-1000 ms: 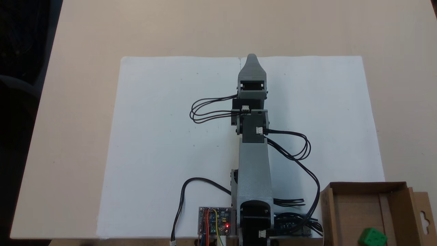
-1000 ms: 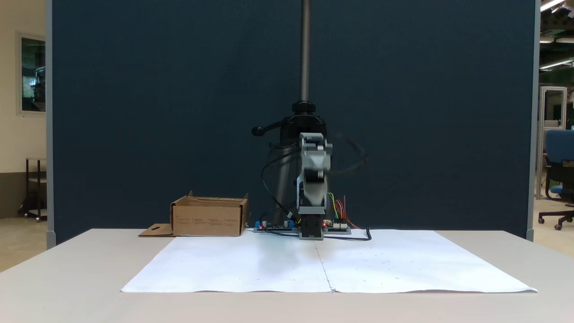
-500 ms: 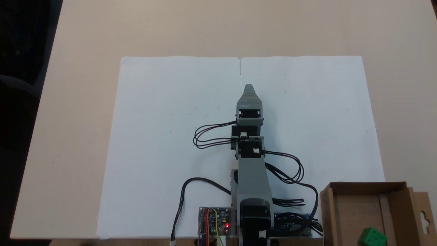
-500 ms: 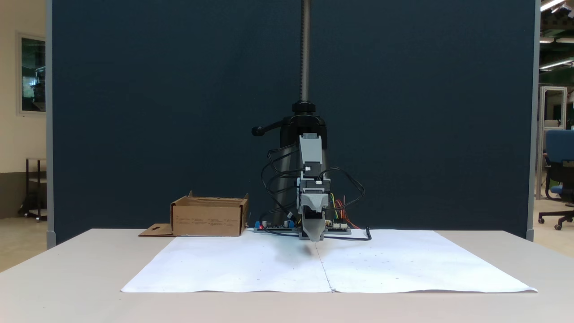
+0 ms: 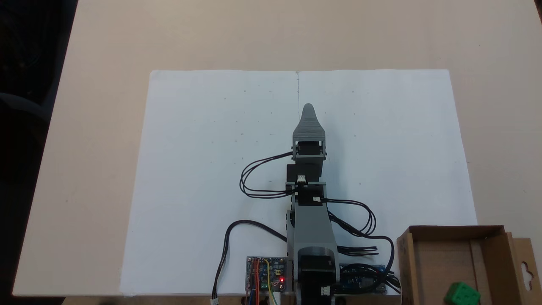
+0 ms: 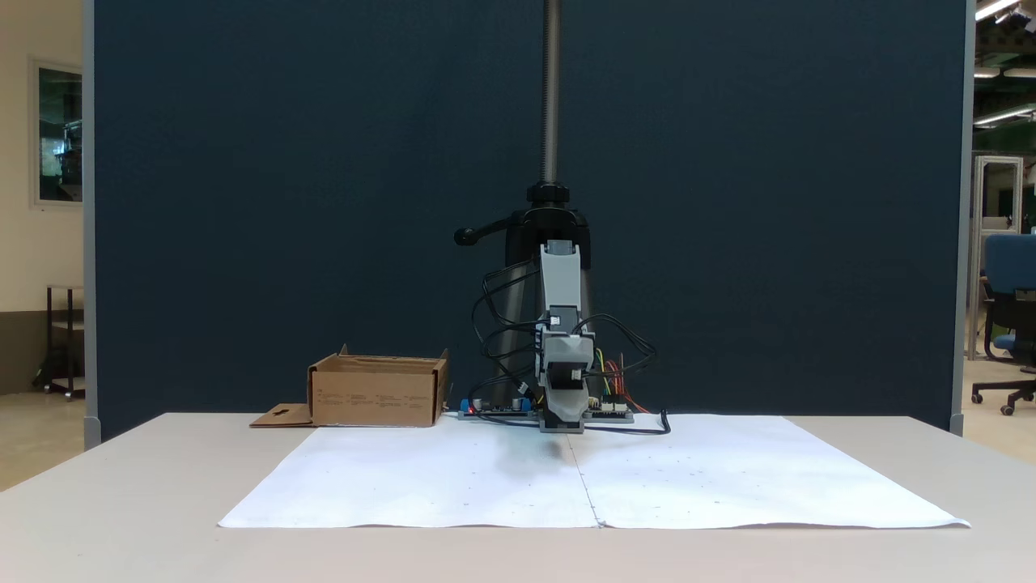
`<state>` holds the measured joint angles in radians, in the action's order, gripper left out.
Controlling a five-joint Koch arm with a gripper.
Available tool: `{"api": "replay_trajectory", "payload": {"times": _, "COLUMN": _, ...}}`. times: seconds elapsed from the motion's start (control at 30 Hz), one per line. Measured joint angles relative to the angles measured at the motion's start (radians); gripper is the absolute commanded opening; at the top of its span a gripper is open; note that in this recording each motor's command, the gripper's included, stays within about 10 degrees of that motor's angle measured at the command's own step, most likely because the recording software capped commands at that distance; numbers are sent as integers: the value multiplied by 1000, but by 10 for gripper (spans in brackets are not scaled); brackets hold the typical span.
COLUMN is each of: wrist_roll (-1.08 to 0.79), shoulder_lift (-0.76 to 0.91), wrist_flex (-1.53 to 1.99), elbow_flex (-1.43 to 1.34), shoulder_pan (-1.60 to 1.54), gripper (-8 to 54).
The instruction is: Grasp a green dice and put it in the bin.
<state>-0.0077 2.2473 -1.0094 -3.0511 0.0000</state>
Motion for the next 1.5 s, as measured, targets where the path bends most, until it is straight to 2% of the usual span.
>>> {"api": "replay_trajectory", "payload": {"times": 0.7, "wrist_roll": 0, "shoulder_lift": 0, "wrist_flex": -434, "elbow_flex": -5, "shoulder_pan": 0, "gripper": 442}}
{"api": "replay_trajectory", "payload": {"times": 1.5, "wrist_roll": 0, "shoulder_lift": 0, "wrist_flex": -451, "elbow_flex": -5, "shoulder_pan": -21, "gripper": 445}}
